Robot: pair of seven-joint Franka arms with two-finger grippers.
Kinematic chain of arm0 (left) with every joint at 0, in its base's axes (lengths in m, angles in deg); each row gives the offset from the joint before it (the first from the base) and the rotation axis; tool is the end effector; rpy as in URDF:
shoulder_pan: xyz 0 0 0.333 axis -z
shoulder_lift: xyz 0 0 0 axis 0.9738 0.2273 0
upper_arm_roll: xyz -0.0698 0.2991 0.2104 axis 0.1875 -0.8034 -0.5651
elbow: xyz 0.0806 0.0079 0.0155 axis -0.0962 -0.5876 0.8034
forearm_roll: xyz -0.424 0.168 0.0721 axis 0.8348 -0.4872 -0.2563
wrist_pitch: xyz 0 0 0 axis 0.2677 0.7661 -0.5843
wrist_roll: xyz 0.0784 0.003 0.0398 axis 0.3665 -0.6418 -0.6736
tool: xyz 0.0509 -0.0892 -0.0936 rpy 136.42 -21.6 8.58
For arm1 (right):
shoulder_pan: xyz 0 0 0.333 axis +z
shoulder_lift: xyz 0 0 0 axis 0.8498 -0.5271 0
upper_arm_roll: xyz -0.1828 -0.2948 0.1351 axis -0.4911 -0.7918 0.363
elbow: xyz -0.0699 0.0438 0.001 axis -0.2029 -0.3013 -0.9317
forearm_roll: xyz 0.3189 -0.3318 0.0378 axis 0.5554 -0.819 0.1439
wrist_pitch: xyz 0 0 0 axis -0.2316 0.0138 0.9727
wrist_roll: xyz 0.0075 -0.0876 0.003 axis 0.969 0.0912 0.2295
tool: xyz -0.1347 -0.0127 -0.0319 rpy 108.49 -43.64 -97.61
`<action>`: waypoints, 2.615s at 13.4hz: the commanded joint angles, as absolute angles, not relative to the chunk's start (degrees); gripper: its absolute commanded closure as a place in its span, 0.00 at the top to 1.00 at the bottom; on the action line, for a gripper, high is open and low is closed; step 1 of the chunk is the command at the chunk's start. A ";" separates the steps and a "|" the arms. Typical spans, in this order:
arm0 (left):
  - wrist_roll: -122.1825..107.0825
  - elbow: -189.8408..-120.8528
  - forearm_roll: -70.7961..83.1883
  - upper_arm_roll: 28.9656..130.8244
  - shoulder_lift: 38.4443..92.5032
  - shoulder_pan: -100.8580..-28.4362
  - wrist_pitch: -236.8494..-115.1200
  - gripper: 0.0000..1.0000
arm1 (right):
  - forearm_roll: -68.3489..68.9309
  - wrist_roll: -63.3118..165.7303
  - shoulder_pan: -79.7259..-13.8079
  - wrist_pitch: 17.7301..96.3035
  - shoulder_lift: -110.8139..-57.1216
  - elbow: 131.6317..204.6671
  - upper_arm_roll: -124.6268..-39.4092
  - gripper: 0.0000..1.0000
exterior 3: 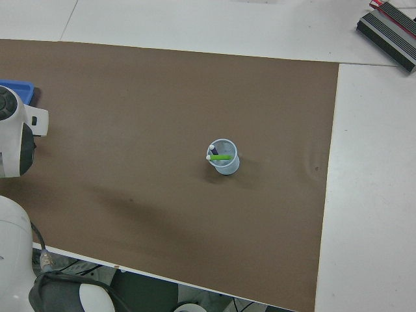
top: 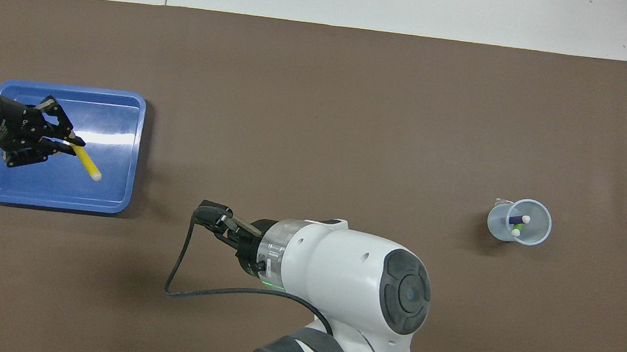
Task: Transfer and insert pens with both arms
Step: 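Carry the yellow pen toward the approaching right gripper, then grasp the yellow pen end with the right gripper from the left gripper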
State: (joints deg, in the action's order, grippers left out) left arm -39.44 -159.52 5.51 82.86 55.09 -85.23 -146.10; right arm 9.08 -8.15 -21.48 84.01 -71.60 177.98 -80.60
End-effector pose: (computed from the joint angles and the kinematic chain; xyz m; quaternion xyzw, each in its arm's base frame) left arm 0.6117 -0.0181 0.4687 0.8546 0.4784 -0.1110 0.1688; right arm 0.4809 0.4936 0.4952 -0.8999 0.2654 0.0433 0.3434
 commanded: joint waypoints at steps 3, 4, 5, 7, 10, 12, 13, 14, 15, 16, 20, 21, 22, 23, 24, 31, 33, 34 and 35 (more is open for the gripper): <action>-53.60 -171.63 11.11 82.32 43.04 -80.65 -149.92 0.00 | 11.45 -10.58 -19.70 89.62 -72.67 178.04 -80.52 1.00; -57.20 -173.31 11.47 82.32 41.45 -79.34 -151.23 0.00 | 12.23 -10.67 -19.70 89.80 -72.93 177.43 -80.26 1.00; -60.45 -174.54 11.56 82.32 40.31 -78.28 -152.03 0.00 | 14.94 -10.84 -19.35 92.50 -73.28 176.47 -78.43 1.00; -65.56 -175.96 13.65 82.32 38.64 -77.04 -151.86 0.00 | 16.37 -10.67 -17.59 99.18 -73.90 176.46 -77.79 1.00; -69.54 -177.37 15.85 82.23 36.96 -76.16 -151.25 0.00 | 16.46 -10.49 -17.24 99.64 -74.42 176.28 -77.62 1.00; -69.80 -177.89 16.48 82.23 36.43 -76.07 -150.54 0.00 | 16.37 -9.79 -17.23 99.73 -75.56 176.19 -77.62 0.97; -69.80 -177.98 16.48 82.32 36.34 -76.07 -149.84 0.00 | 16.37 -9.53 -17.32 100.34 -76.70 174.98 -77.62 0.96; -69.80 -177.98 16.65 82.32 36.08 -76.07 -148.79 0.00 | 16.37 -9.52 -17.24 101.74 -78.54 173.57 -77.62 0.95; -69.80 -177.98 17.00 82.32 35.99 -75.99 -148.70 0.00 | 16.37 -9.52 -17.23 102.71 -79.86 172.08 -77.62 0.93; -69.80 -178.07 17.01 82.32 35.73 -75.99 -148.61 0.00 | 16.37 -9.52 -17.23 102.81 -80.40 171.11 -77.62 0.89; -69.80 -178.07 17.09 82.32 35.55 -75.90 -147.82 0.00 | 16.37 -9.61 -17.23 102.81 -80.49 170.57 -77.62 0.77; -69.80 -178.07 17.09 82.32 35.29 -75.90 -147.29 0.00 | 16.37 -9.61 -17.15 102.81 -80.49 170.57 -77.62 0.75; -69.80 -178.07 17.09 82.32 35.20 -75.98 -147.11 0.00 | 16.37 -9.61 -17.06 102.81 -80.49 170.66 -77.62 0.72; -69.80 -177.99 17.27 82.23 35.11 -75.98 -146.85 0.00 | 16.37 -9.52 -16.88 102.81 -80.49 170.83 -77.62 0.66; -69.80 -177.98 17.27 82.23 35.11 -75.98 -146.76 0.00 | 16.46 -9.61 -16.10 102.81 -80.58 171.01 -77.62 0.65; -69.72 -177.98 17.27 82.23 34.50 -76.16 -145.97 0.00 | 16.46 -9.35 -16.18 102.81 -80.58 171.36 -77.62 0.33; -69.80 -177.98 17.27 82.23 34.50 -76.16 -145.88 0.00 | 16.46 -9.17 -16.44 102.81 -80.58 171.45 -77.62 0.26; -69.80 -177.98 17.27 82.23 34.50 -76.16 -145.80 0.00 | 16.46 -8.65 -16.53 102.81 -80.58 171.45 -77.62 0.22; -69.80 -177.98 17.27 82.23 34.50 -76.16 -145.79 0.00 | 16.46 -8.56 -16.62 102.81 -80.58 171.45 -77.62 0.21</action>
